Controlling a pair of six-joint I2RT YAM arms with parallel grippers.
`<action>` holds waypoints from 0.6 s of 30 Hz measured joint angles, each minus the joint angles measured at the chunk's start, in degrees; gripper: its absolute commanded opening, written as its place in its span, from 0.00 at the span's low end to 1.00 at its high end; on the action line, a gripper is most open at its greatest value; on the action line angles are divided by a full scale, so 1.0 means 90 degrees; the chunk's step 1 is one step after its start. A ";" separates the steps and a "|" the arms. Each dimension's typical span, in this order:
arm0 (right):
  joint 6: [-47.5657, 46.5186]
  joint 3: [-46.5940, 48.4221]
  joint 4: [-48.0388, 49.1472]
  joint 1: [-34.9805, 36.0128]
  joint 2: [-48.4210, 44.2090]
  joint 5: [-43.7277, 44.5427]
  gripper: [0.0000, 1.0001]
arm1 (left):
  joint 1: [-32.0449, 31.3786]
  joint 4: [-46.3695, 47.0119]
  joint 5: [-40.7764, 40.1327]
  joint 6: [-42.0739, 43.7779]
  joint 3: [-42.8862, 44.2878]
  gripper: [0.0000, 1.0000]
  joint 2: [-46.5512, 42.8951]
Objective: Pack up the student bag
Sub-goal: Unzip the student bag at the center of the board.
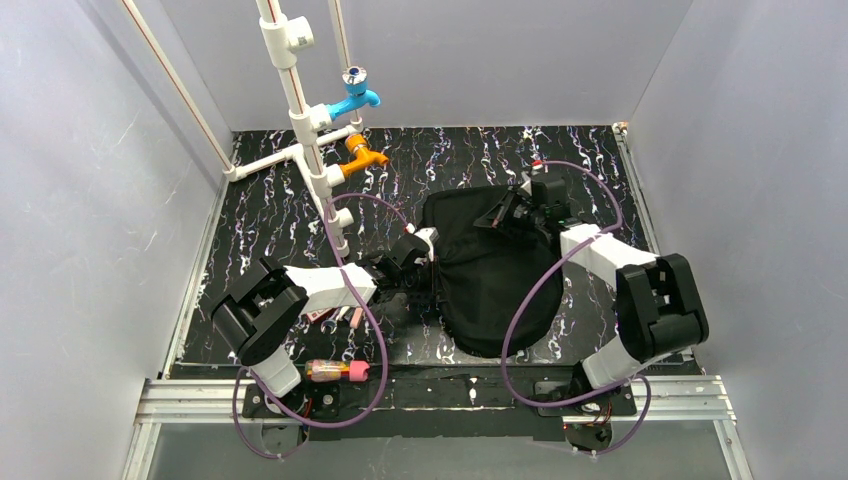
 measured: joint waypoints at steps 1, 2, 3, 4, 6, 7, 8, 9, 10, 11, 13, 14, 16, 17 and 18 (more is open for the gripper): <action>0.0017 0.0080 0.0010 0.0155 0.0107 0.0034 0.01 | 0.0000 -0.0022 -0.0005 0.0007 0.0000 0.02 0.0000; 0.0024 0.0185 0.0022 0.0318 0.0226 0.0087 0.01 | -0.0002 -0.0051 -0.0010 0.0022 0.0000 0.01 0.0000; 0.0019 0.0296 0.0032 0.0483 0.0347 0.0141 0.01 | -0.0005 -0.0068 -0.0017 0.0041 0.0000 0.01 0.0000; 0.0015 0.0391 0.0039 0.0612 0.0454 0.0160 0.01 | -0.0007 -0.0080 -0.0029 0.0053 0.0000 0.01 0.0000; 0.0002 0.0617 0.0039 0.0896 0.0746 0.0185 0.01 | -0.0019 -0.0083 -0.0039 0.0070 0.0000 0.01 0.0000; -0.0007 0.0697 0.0046 0.0996 0.0860 0.0185 0.01 | -0.0024 -0.0080 -0.0053 0.0085 0.0000 0.01 0.0000; -0.0039 0.0804 0.0024 0.1100 0.1005 0.0192 0.01 | -0.0029 -0.0080 -0.0056 0.0095 0.0000 0.01 0.0000; -0.0102 0.0913 -0.0058 0.1185 0.1134 0.0219 0.01 | -0.0029 -0.0080 -0.0063 0.0109 0.0000 0.01 0.0000; -0.0214 0.1030 -0.0197 0.1260 0.1241 0.0277 0.01 | -0.0032 -0.0078 -0.0070 0.0117 0.0000 0.01 -0.0002; -0.0389 0.1197 -0.0408 0.1343 0.1353 0.0342 0.01 | -0.0034 -0.0078 -0.0083 0.0126 0.0000 0.01 -0.0007; -0.0651 0.1377 -0.0629 0.1438 0.1472 0.0423 0.01 | -0.0036 -0.0080 -0.0112 0.0163 -0.0005 0.01 -0.0024; -0.0792 0.1438 -0.0738 0.1472 0.1511 0.0437 0.01 | -0.0036 -0.0080 -0.0131 0.0180 -0.0010 0.00 -0.0034; -0.1100 0.1600 -0.0998 0.1518 0.1608 0.0457 0.01 | -0.0036 -0.0078 -0.0180 0.0214 -0.0029 0.02 -0.0058; -0.1265 0.1693 -0.1117 0.1547 0.1664 0.0471 0.01 | -0.0041 -0.0083 -0.0214 0.0228 -0.0032 0.07 -0.0070; -0.1372 0.1727 -0.1175 0.1571 0.1690 0.0491 0.01 | -0.0053 -0.0083 -0.0233 0.0245 -0.0034 0.20 -0.0083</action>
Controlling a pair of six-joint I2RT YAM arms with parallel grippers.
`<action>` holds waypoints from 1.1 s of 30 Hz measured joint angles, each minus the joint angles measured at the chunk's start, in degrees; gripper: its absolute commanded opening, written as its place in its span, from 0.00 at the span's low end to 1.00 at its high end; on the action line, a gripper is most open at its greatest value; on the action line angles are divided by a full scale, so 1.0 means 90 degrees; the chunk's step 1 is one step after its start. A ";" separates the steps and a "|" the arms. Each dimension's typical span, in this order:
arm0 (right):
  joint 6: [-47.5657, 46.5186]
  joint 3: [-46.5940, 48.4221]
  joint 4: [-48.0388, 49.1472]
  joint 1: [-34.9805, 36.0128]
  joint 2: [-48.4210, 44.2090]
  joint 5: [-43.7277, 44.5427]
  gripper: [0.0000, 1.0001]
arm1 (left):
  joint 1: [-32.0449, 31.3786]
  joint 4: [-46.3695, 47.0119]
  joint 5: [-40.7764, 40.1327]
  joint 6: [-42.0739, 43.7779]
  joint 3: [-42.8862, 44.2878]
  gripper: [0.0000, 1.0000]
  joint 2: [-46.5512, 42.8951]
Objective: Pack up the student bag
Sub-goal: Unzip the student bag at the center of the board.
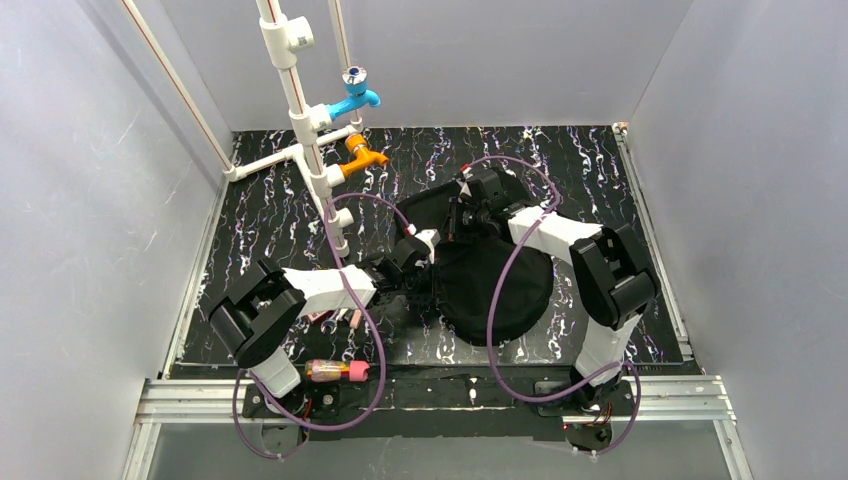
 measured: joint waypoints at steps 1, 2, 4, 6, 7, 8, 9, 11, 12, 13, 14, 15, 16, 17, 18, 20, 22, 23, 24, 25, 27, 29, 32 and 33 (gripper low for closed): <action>-0.0112 0.0002 -0.0049 0.0022 0.0007 0.0019 0.01 | -0.0010 0.0000 -0.0007 0.0017 -0.0012 0.35 -0.0015; -0.0199 -0.0005 -0.0073 0.0027 -0.0005 0.0024 0.01 | -0.0012 0.0010 -0.0005 0.0039 -0.0032 0.45 -0.0036; -0.0204 -0.0100 -0.0024 -0.0080 -0.0092 -0.0073 0.01 | -0.0019 0.0034 0.0029 0.0012 -0.0148 0.64 -0.0185; -0.0107 -0.0308 0.0126 -0.0243 -0.0272 -0.0350 0.01 | -0.0041 0.0083 -0.0049 -0.0066 -0.0372 0.73 -0.0576; -0.0044 -0.0391 0.0185 -0.0340 -0.0350 -0.0486 0.01 | -0.0041 0.0102 -0.0138 -0.0112 -0.0520 0.73 -0.0891; 0.0007 -0.0454 0.0228 -0.0432 -0.0410 -0.0612 0.01 | -0.0039 0.0100 -0.0243 -0.0134 -0.0634 0.73 -0.1197; 0.0049 -0.0488 0.0260 -0.0505 -0.0440 -0.0721 0.01 | -0.0039 0.0109 -0.0413 -0.0136 -0.0750 0.73 -0.1559; 0.0160 -0.0566 0.0367 -0.0617 -0.0461 -0.0899 0.01 | -0.0036 0.0172 -0.0719 -0.0131 -0.0857 0.71 -0.2072; 0.0211 -0.0602 0.0410 -0.0648 -0.0474 -0.0954 0.01 | -0.0024 0.0262 -0.0899 -0.0129 -0.0886 0.70 -0.2263; 0.0282 -0.0653 0.0464 -0.0685 -0.0493 -0.1020 0.01 | -0.0005 0.0369 -0.1052 -0.0129 -0.0896 0.68 -0.2365; 0.0325 -0.0685 0.0481 -0.0707 -0.0532 -0.1049 0.01 | 0.0015 0.0469 -0.1144 -0.0131 -0.0896 0.65 -0.2380; 0.0352 -0.0690 0.0466 -0.0726 -0.0571 -0.1064 0.01 | 0.0051 0.0593 -0.1234 -0.0134 -0.0891 0.62 -0.2329; 0.0372 -0.0690 0.0471 -0.0736 -0.0624 -0.1076 0.01 | 0.0087 0.0678 -0.1307 -0.0146 -0.0865 0.59 -0.2198; 0.0393 -0.0690 0.0469 -0.0741 -0.0692 -0.1083 0.01 | 0.0117 0.0748 -0.1365 -0.0163 -0.0818 0.56 -0.1999; 0.0401 -0.0690 0.0466 -0.0746 -0.0748 -0.1086 0.01 | 0.0131 0.0782 -0.1409 -0.0163 -0.0772 0.50 -0.1819; 0.0423 -0.0685 0.0464 -0.0767 -0.0855 -0.1086 0.01 | 0.0172 0.0852 -0.1571 -0.0233 -0.0678 0.44 -0.1355; 0.0440 -0.0680 0.0464 -0.0780 -0.0891 -0.1081 0.01 | 0.0172 0.0894 -0.1751 -0.0328 -0.0668 0.39 -0.1005; 0.0444 -0.0675 0.0459 -0.0780 -0.0891 -0.1078 0.01 | 0.0172 0.0901 -0.1838 -0.0386 -0.0668 0.37 -0.0879; 0.0454 -0.0673 0.0440 -0.0780 -0.0891 -0.1073 0.01 | 0.0172 0.0928 -0.1892 -0.0447 -0.0668 0.35 -0.0770; 0.0457 -0.0673 0.0418 -0.0780 -0.0891 -0.1061 0.01 | 0.0172 0.0976 -0.1938 -0.0503 -0.0668 0.32 -0.0653; 0.0457 -0.0663 0.0379 -0.0748 -0.0889 -0.1008 0.01 | 0.0170 0.1122 -0.1970 -0.0576 -0.0668 0.27 -0.0481; 0.0454 -0.0639 0.0318 -0.0646 -0.0884 -0.0840 0.01 | 0.0170 0.1270 -0.1977 -0.0607 -0.0646 0.22 -0.0277; 0.0488 -0.0578 0.0296 -0.0236 -0.0816 -0.0423 0.01 | 0.0170 0.1452 -0.1987 -0.0631 -0.0634 0.16 -0.0024; 0.0532 -0.0576 0.0333 -0.0058 -0.0777 -0.0294 0.01 | 0.0170 0.1491 -0.1991 -0.0627 -0.0634 0.15 0.0024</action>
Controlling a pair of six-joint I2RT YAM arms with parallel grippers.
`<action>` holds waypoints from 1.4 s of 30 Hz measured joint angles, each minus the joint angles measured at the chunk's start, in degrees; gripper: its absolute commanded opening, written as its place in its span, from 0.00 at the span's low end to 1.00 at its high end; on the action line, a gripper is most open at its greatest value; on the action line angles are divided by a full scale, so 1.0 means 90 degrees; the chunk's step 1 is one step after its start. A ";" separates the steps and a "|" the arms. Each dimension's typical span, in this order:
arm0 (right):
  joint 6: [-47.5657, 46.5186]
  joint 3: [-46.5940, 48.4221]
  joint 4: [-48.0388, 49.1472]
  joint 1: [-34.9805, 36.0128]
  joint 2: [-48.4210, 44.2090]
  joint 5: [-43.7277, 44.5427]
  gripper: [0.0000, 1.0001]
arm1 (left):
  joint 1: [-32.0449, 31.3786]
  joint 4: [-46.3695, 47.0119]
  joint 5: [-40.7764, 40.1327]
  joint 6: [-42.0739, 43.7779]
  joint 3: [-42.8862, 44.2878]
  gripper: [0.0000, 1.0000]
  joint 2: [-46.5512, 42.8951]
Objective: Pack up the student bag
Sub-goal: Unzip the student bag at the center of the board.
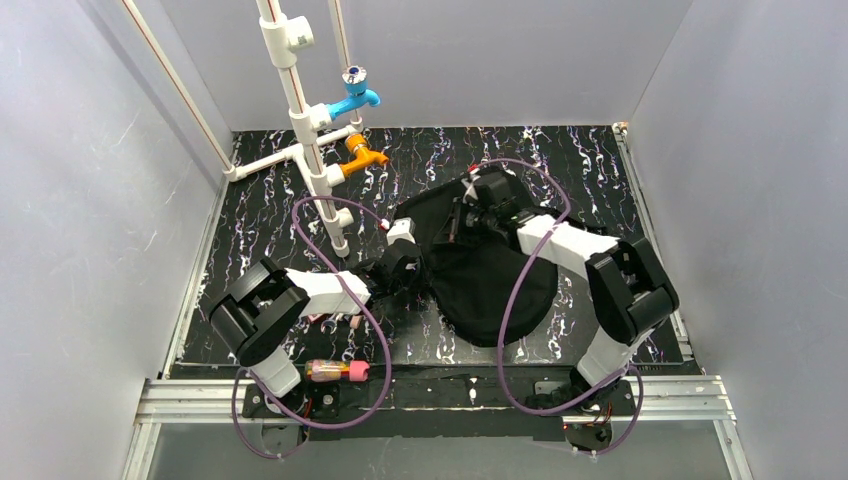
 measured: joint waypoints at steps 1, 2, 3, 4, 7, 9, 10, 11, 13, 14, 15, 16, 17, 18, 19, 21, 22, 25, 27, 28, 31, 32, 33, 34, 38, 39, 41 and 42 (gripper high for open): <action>0.0068 0.0000 0.0053 0.0153 0.0036 0.0107 0.01 | -0.0002 0.0022 -0.0002 0.0002 0.0000 0.14 0.0019; 0.0168 -0.0002 0.0119 0.0321 0.0083 0.0223 0.01 | -0.0010 0.0034 -0.0007 0.0027 0.0000 0.13 0.0024; 0.0274 -0.0019 0.0199 0.0488 0.0109 0.0340 0.01 | -0.0012 0.0039 -0.0015 0.0049 0.0000 0.12 0.0024; 0.0372 -0.0078 0.0301 0.0614 0.0114 0.0461 0.01 | -0.0015 0.0044 -0.0024 0.0073 -0.0002 0.11 0.0024; 0.0665 -0.0313 0.0612 0.0697 0.0112 0.0610 0.01 | -0.0015 0.0090 -0.0027 0.0160 -0.0034 0.10 0.0005; 0.0804 -0.0403 0.0699 0.0644 0.0112 0.0595 0.01 | -0.0015 0.0126 -0.0027 0.0211 -0.0056 0.14 -0.0012; 0.0806 -0.0406 0.0697 0.0612 0.0112 0.0563 0.09 | -0.0015 0.0143 -0.0017 0.0228 -0.0061 0.17 -0.0017; 0.0755 -0.0381 0.0651 0.0583 0.0112 0.0529 0.20 | -0.0017 0.0148 -0.0007 0.0243 -0.0063 0.21 -0.0024; 0.0427 -0.0160 0.0216 0.0520 0.0112 0.0469 0.33 | -0.0022 0.0214 0.0058 0.0270 -0.0097 0.30 -0.0066; 0.0248 0.0017 -0.0121 0.0498 0.0112 0.0471 0.40 | -0.0024 0.0245 0.0095 0.0291 -0.0117 0.34 -0.0090; -0.0041 0.0311 -0.0610 0.0488 0.0112 0.0508 0.48 | -0.0027 0.0304 0.0165 0.0306 -0.0155 0.37 -0.0146; -0.0345 0.0634 -0.1071 0.0483 0.0112 0.0583 0.56 | -0.0032 0.0367 0.0236 0.0321 -0.0211 0.41 -0.0226; -0.0576 0.0882 -0.1406 0.0481 0.0100 0.0685 0.64 | -0.0036 0.0406 0.0284 0.0342 -0.0257 0.44 -0.0299; -0.0865 0.1149 -0.1766 0.0471 0.0066 0.0852 0.73 | -0.0039 0.0440 0.0357 0.0347 -0.0325 0.46 -0.0403; -0.1115 0.1343 -0.2076 0.0457 0.0000 0.1018 0.79 | -0.0039 0.0452 0.0442 0.0347 -0.0406 0.48 -0.0532; -0.1537 0.1583 -0.2548 0.0415 -0.0146 0.1292 0.86 | -0.0036 0.0403 0.0590 0.0330 -0.0512 0.51 -0.0801; -0.1746 0.1700 -0.2786 0.0357 -0.0189 0.1396 0.87 | -0.0036 0.0359 0.0687 0.0323 -0.0527 0.52 -0.0945; -0.2200 0.2178 -0.3407 0.0070 -0.0019 0.1632 0.89 | -0.0039 0.0272 0.0957 0.0279 -0.0527 0.53 -0.1294; -0.2375 0.2443 -0.3546 -0.0107 0.0250 0.1744 0.88 | -0.0039 0.0197 0.1154 0.0248 -0.0527 0.53 -0.1469; -0.2438 0.2589 -0.3650 -0.0192 0.0420 0.1790 0.86 | -0.0036 0.0175 0.1231 0.0209 -0.0527 0.53 -0.1540; -0.2552 0.2905 -0.3978 -0.0328 0.0889 0.1902 0.81 | -0.0039 0.0032 0.1370 0.0153 -0.0527 0.54 -0.1734; -0.2550 0.2892 -0.4070 -0.0328 0.0937 0.1904 0.78 | -0.0039 -0.0015 0.1399 0.0134 -0.0527 0.54 -0.1783; -0.2545 0.2803 -0.4075 -0.0325 0.0930 0.1885 0.71 | -0.0039 -0.0073 0.1418 0.0112 -0.0527 0.55 -0.1821; -0.2535 0.2628 -0.4046 -0.0313 0.0831 0.1870 0.65 | -0.0039 -0.0117 0.1433 0.0100 -0.0527 0.55 -0.1843; -0.2339 0.1416 -0.3713 -0.0284 -0.0199 0.1821 0.60 | -0.0039 -0.0250 0.1511 -0.0012 -0.0527 0.56 -0.1897; -0.2302 0.1137 -0.3563 -0.0279 -0.0478 0.1814 0.57 | -0.0036 -0.0308 0.1542 -0.0036 -0.0527 0.56 -0.1919; -0.2259 0.0432 -0.3084 -0.0267 -0.1132 0.1787 0.51 | -0.0039 -0.0447 0.1603 -0.0061 -0.0525 0.56 -0.1970; -0.2276 0.0194 -0.2926 -0.0265 -0.1350 0.1787 0.46 | -0.0039 -0.0549 0.1642 -0.0073 -0.0517 0.57 -0.2013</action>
